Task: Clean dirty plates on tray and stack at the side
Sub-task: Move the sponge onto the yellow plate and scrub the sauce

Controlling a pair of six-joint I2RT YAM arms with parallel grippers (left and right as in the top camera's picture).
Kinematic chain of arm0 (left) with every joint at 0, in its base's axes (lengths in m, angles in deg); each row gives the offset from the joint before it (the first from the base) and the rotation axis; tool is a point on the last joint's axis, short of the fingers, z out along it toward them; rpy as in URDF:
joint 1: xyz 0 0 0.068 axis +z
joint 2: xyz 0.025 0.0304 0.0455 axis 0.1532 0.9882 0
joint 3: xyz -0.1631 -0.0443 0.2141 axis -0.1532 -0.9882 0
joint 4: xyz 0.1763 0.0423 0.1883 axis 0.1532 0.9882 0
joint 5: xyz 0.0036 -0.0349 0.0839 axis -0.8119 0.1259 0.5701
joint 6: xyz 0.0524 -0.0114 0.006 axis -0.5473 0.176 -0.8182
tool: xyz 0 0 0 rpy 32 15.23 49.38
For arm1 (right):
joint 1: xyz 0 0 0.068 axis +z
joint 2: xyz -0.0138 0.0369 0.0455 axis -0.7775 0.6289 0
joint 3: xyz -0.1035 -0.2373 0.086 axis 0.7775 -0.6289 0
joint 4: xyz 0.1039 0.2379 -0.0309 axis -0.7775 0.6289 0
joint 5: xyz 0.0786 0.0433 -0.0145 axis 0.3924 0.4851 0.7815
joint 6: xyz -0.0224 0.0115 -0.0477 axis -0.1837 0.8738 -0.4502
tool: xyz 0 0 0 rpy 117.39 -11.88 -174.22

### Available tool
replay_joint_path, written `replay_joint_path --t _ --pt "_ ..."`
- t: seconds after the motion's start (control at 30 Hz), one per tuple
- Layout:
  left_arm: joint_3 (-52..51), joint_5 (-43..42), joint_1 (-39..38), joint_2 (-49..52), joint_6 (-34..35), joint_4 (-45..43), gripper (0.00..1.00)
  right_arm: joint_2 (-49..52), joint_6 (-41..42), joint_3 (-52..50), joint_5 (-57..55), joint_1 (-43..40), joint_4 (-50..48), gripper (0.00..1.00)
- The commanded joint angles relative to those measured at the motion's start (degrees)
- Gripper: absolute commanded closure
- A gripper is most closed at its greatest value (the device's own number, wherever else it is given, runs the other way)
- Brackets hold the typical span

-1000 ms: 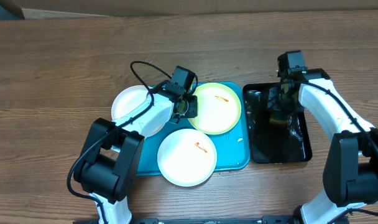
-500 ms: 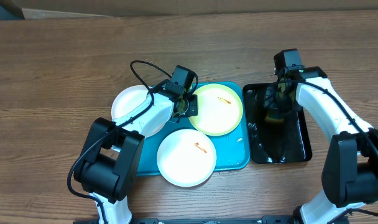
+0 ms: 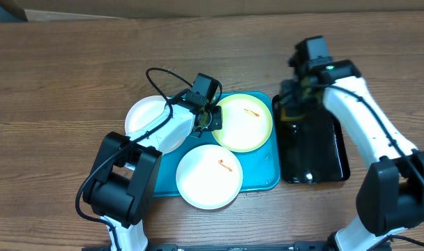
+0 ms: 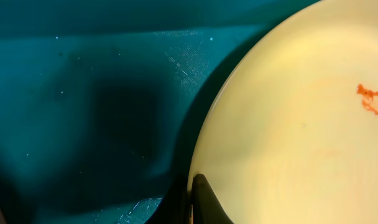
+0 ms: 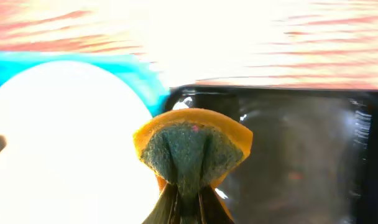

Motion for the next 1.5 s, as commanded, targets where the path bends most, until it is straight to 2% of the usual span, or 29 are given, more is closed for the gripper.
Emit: replay_joint_path --t 0.0,0.3,0.6,0.93,1.17,1.47 --pt "-0.2 1.0 -0.4 1.6 -0.3 0.2 0.96 -1.0 -2.8 1.4 1.6 4.8 -1.1 0.96" --pt "-0.2 1.0 -0.4 1.6 -0.3 0.3 0.96 1.2 -3.2 -2.8 -11.2 12.2 -10.2 0.96" --pt "-0.2 1.0 -0.4 1.6 -0.2 0.3 0.96 5.9 -3.1 -5.4 -11.4 12.2 -15.5 0.96" --pt "-0.2 1.0 -0.4 1.6 -0.3 0.5 0.96 15.8 -3.1 -5.8 -11.0 12.2 -19.5 0.96" --pt "-0.2 1.0 -0.4 1.6 -0.3 0.4 0.96 17.2 -3.2 -5.8 10.9 12.2 -21.4 0.96" --pt "-0.2 1.0 -0.4 1.6 -0.3 0.5 0.96 17.0 -3.1 -5.1 25.9 11.9 -23.1 0.96"
